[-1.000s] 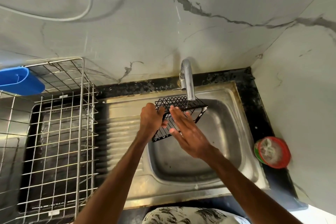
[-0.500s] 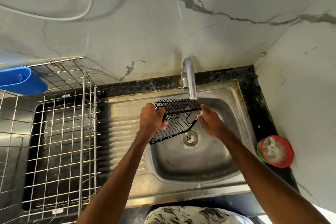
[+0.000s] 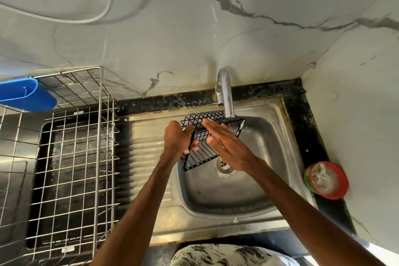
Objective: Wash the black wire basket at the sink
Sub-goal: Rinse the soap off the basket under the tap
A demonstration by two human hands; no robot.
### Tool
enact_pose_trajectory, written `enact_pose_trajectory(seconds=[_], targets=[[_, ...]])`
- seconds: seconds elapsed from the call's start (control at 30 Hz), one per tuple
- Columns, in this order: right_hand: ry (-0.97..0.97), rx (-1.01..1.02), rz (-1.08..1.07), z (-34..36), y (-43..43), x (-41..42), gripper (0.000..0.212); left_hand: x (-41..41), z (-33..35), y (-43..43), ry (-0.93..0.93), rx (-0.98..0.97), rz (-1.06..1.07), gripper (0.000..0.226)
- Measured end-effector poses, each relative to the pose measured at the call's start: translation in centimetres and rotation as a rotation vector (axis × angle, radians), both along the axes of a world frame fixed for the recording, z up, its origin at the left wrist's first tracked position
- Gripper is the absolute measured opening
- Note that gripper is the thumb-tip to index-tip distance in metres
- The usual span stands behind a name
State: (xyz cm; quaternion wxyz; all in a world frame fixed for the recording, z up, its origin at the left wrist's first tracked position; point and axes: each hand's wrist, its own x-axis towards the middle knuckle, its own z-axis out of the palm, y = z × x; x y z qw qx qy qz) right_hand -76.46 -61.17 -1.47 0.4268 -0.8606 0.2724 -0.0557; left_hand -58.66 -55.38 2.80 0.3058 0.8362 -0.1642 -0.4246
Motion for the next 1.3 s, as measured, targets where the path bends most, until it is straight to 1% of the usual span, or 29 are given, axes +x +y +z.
enact_pose_trajectory(seconds=[0.1,0.17,0.2,0.27,0.3,0.33,0.37,0.4,0.43,0.47,0.5,0.53,0.57,0.63,0.67,0.7,0.83,0.9,0.93,0.97,1.03,1.1,1.17,1.23,1.27,1.3], targets=[[0.084,0.042,-0.178,-2.6,-2.7,-1.3,0.059,0.1,-0.3,0.0,0.061,0.005,0.050,0.023],[0.114,0.068,-0.281,-3.2,-4.5,-2.2,0.057,0.0,-0.4,0.3,0.085,0.000,0.066,0.020],[0.130,0.065,-0.296,-3.6,-5.3,-2.7,0.055,0.0,-0.4,0.5,0.091,-0.002,0.059,0.020],[0.092,0.063,-0.327,-4.9,-6.2,-4.4,0.044,-0.1,-0.6,0.8,0.100,0.006,0.042,0.022],[0.116,0.048,-0.252,-6.1,-6.8,-5.5,0.038,-0.2,-0.6,0.9,0.101,0.014,0.035,0.024],[0.096,-0.064,-0.195,-7.1,-7.6,-6.3,0.035,-0.2,-0.6,1.1,0.098,0.022,0.028,0.026],[0.083,-0.142,-0.194,-7.6,-7.8,-6.7,0.035,-0.2,-0.6,1.3,0.091,0.026,0.023,0.027],[0.113,-0.033,-0.219,-7.6,-7.5,-6.5,0.041,-0.3,-0.6,1.4,0.080,0.031,0.017,0.028],[0.162,0.162,-0.268,-6.7,-6.8,-5.7,0.050,-0.3,-0.5,1.5,0.067,0.032,0.007,0.028],[0.237,0.139,-0.316,-5.4,-6.1,-4.5,0.066,-0.4,-0.4,1.5,0.055,0.032,-0.009,0.028],[0.305,0.043,-0.317,-5.2,-5.7,-3.5,0.089,-0.5,-0.3,1.5,0.045,0.031,-0.028,0.029],[0.288,0.079,-0.261,-4.9,-5.1,-2.4,0.102,-0.6,-0.2,1.4,0.036,0.032,-0.047,0.031],[0.272,0.077,-0.209,-4.0,-4.0,-1.2,0.103,-0.6,-0.1,1.2,0.026,0.035,-0.066,0.031],[0.226,0.079,-0.088,-2.5,-2.3,0.8,0.081,-0.7,0.0,1.0,0.004,0.037,-0.102,0.032],[0.197,0.108,-0.061,-1.9,-2.0,1.5,0.070,-0.7,0.1,0.9,-0.006,0.035,-0.116,0.031],[0.173,0.139,-0.056,-1.4,-2.0,1.9,0.065,-0.6,0.2,0.9,-0.013,0.032,-0.127,0.029],[0.119,0.290,-0.046,-1.3,-3.8,2.1,0.062,-0.5,0.4,1.2,-0.032,0.011,-0.151,0.027],[0.148,0.266,-0.054,-2.1,-4.9,1.5,0.060,-0.4,0.3,1.3,-0.036,0.005,-0.152,0.027],[0.163,0.244,-0.079,-2.7,-5.3,1.0,0.064,-0.4,0.2,1.3,-0.034,0.004,-0.149,0.027],[0.186,0.247,-0.133,-3.1,-5.8,0.3,0.073,-0.4,0.2,1.4,-0.024,0.003,-0.141,0.027],[0.255,0.329,-0.261,-3.6,-6.7,-1.3,0.092,-0.3,0.1,1.6,0.006,0.003,-0.124,0.028],[0.361,0.446,-0.378,-3.6,-7.5,-2.9,0.094,-0.2,0.0,1.8,0.024,0.020,-0.117,0.028],[0.401,0.507,-0.460,-4.1,-7.9,-4.2,0.092,-0.2,-0.1,1.9,0.035,0.031,-0.104,0.028],[0.297,0.524,-0.567,-5.6,-8.0,-4.9,0.094,-0.2,-0.3,2.0,0.034,0.025,-0.098,0.030],[0.214,0.531,-0.623,-7.1,-8.2,-5.2,0.089,-0.1,-0.3,2.0,0.036,0.020,-0.094,0.032],[0.137,0.532,-0.657,-8.7,-8.5,-5.5,0.080,-0.1,-0.2,2.0,0.042,0.015,-0.085,0.033]])
